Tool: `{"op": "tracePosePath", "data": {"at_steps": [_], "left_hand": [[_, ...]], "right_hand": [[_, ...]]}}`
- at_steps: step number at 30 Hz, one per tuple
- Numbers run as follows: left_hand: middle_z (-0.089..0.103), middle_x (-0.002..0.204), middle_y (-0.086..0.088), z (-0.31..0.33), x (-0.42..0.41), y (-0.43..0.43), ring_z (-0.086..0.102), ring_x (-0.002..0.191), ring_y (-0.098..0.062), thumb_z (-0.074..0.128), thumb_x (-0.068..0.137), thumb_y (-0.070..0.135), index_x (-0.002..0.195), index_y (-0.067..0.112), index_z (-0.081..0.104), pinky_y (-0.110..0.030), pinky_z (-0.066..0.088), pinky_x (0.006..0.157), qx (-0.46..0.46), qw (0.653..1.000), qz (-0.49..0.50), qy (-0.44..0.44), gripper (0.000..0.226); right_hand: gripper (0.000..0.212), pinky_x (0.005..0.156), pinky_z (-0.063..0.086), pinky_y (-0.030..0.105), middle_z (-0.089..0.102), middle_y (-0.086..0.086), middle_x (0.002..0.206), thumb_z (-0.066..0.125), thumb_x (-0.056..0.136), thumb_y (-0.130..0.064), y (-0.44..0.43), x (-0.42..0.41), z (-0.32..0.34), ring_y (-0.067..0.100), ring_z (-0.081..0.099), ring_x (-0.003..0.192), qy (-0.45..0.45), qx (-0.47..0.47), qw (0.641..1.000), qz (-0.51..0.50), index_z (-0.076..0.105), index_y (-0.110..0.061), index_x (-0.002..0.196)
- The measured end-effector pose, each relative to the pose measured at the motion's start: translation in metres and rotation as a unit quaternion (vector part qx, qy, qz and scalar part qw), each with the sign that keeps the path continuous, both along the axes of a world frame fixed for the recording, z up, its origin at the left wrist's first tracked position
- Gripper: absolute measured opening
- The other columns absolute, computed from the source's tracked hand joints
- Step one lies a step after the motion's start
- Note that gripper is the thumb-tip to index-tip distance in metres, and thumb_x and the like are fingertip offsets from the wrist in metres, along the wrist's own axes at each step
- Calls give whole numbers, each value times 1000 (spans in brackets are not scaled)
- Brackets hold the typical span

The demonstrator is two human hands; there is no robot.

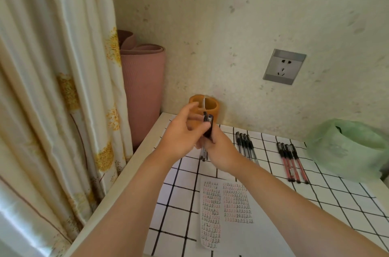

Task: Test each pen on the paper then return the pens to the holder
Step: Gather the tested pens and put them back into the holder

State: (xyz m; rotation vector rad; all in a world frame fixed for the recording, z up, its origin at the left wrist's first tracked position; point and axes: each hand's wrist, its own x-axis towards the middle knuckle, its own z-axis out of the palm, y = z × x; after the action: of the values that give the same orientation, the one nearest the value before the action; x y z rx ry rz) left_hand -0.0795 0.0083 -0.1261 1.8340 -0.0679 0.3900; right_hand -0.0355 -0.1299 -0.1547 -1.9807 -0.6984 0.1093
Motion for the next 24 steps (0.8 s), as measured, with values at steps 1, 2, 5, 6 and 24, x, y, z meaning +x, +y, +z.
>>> {"op": "tracePosePath", "data": {"at_steps": [1, 2, 5, 6, 24], "left_hand": [[63, 112, 11, 0, 6, 6, 63, 91, -2, 63, 94, 29, 136, 36, 47, -18, 51, 76, -24, 999, 30, 6, 45], [63, 114, 10, -2, 13, 13, 62, 98, -7, 60, 96, 31, 134, 34, 50, -20, 49, 79, -31, 998, 62, 15, 39], [61, 121, 4, -9, 38, 32, 59, 102, -11, 57, 98, 22, 134, 22, 54, -12, 41, 71, 11, 993, 115, 37, 37], [60, 123, 3, -12, 45, 36, 57, 102, -10, 58, 97, 19, 135, 20, 54, -11, 40, 70, 16, 992, 118, 47, 38], [57, 127, 10, -26, 101, 15, 54, 119, -10, 77, 69, 34, 136, 35, 43, -42, 48, 103, -11, 999, 1, 42, 75]], "right_hand": [[31, 74, 54, 30, 64, 3, 92, 41, 102, -10, 1, 6, 7, 20, 63, 85, 2, 0, 1000, -14, 44, -21, 131], [30, 72, 52, 19, 66, 4, 96, 42, 102, -11, 2, 11, 17, 15, 65, 88, 6, 7, 999, -32, 44, -20, 131], [21, 64, 47, 6, 69, 4, 97, 47, 102, -12, 10, 31, 49, -1, 65, 80, 23, 93, 990, -108, 48, -17, 122], [20, 67, 50, 9, 69, 2, 94, 48, 102, -11, 14, 38, 59, -1, 66, 78, 30, 133, 982, -128, 48, -17, 120], [10, 75, 42, 31, 59, -9, 82, 60, 94, -19, 66, 119, 68, 17, 58, 83, -39, -76, 988, -129, 57, -26, 100]]}}
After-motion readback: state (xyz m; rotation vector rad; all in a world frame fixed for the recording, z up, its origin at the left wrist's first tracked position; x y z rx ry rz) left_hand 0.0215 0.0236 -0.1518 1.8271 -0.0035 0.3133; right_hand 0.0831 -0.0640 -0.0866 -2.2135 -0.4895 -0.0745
